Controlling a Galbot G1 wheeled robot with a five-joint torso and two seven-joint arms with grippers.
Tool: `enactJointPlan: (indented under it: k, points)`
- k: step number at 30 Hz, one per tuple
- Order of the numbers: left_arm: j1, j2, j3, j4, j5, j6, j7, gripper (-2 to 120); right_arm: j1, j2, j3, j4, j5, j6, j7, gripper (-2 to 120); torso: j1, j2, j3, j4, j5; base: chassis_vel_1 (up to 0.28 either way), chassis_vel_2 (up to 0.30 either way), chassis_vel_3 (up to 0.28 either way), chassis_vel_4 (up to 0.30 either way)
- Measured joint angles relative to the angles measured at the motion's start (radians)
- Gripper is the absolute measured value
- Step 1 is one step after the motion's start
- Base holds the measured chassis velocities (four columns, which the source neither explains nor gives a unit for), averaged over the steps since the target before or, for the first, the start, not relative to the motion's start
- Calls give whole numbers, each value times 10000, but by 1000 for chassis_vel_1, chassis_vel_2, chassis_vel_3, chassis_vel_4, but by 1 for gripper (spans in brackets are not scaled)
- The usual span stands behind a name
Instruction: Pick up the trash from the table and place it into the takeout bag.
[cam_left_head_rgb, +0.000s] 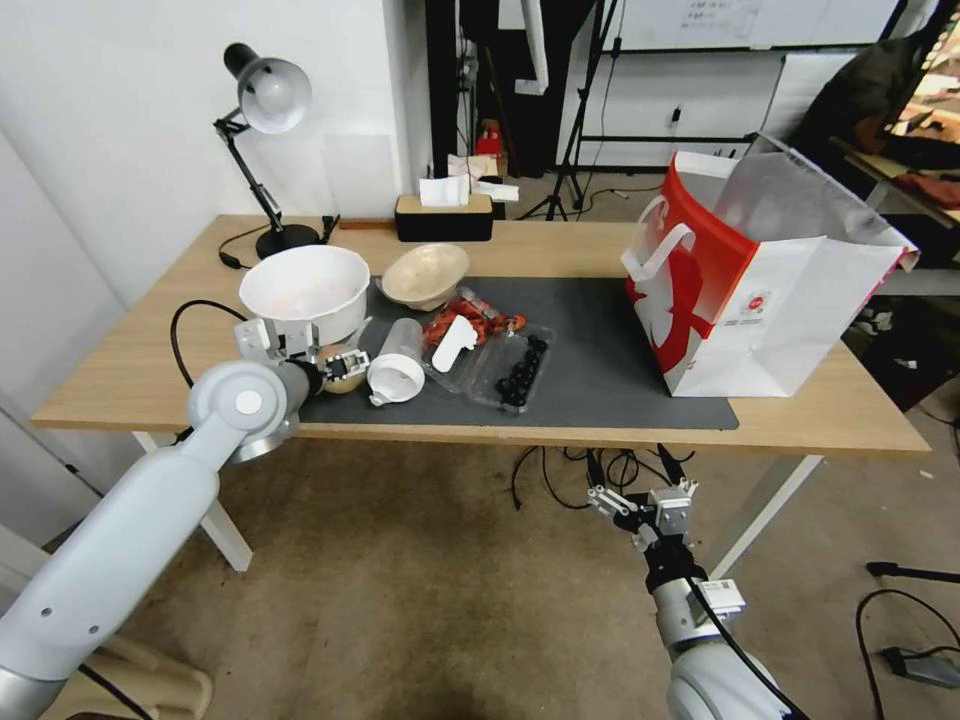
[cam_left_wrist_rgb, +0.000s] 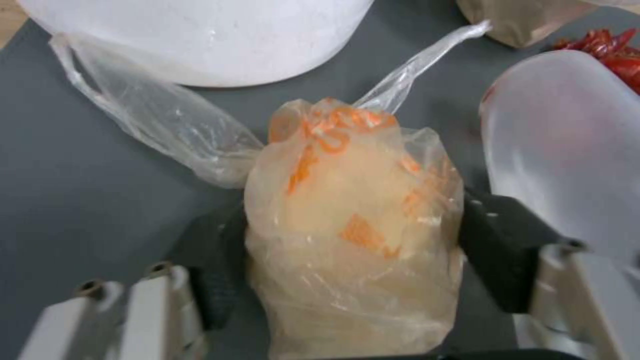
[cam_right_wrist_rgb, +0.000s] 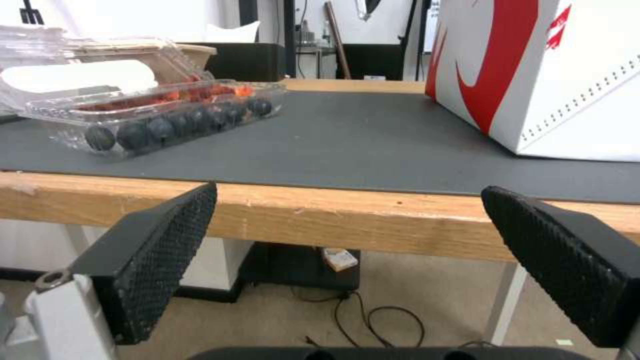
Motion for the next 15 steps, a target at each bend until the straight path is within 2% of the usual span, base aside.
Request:
enactJointPlan:
  k: [3, 4, 7, 8, 11, 13, 15]
  points:
    - [-24, 6, 13, -1, 27, -46, -2, 55, 17, 12, 0, -31, 2, 2, 4, 100, 0, 0, 0, 0, 0, 0, 0, 0, 0]
    - [-24, 6, 13, -1, 27, -46, -2, 55, 17, 12, 0, -31, 2, 2, 4, 100, 0, 0, 0, 0, 0, 0, 0, 0, 0]
    - [-33, 40, 14, -19, 46, -96, -14, 40, 29, 23, 0, -40, 3, 5, 6, 100, 0, 0, -1, 0, 0, 0, 0, 0, 0]
    - [-33, 40, 14, -19, 46, -96, -14, 40, 29, 23, 0, -40, 3, 5, 6, 100, 0, 0, -1, 0, 0, 0, 0, 0, 0]
    - [0, 121, -4, -173, 84, -175, -15, 24, 39, 39, -5, -46, 3, 6, 7, 100, 0, 0, 0, 0, 0, 0, 0, 0, 0]
    - [18, 138, -23, -220, 91, -191, -15, 23, 41, 42, -6, -45, 3, 6, 7, 100, 0, 0, 0, 0, 0, 0, 0, 0, 0]
    - [86, 189, -102, -388, 133, -238, -11, 14, 46, 52, -14, -46, 0, 5, 7, 100, 0, 0, 0, 0, 0, 0, 0, 0, 0]
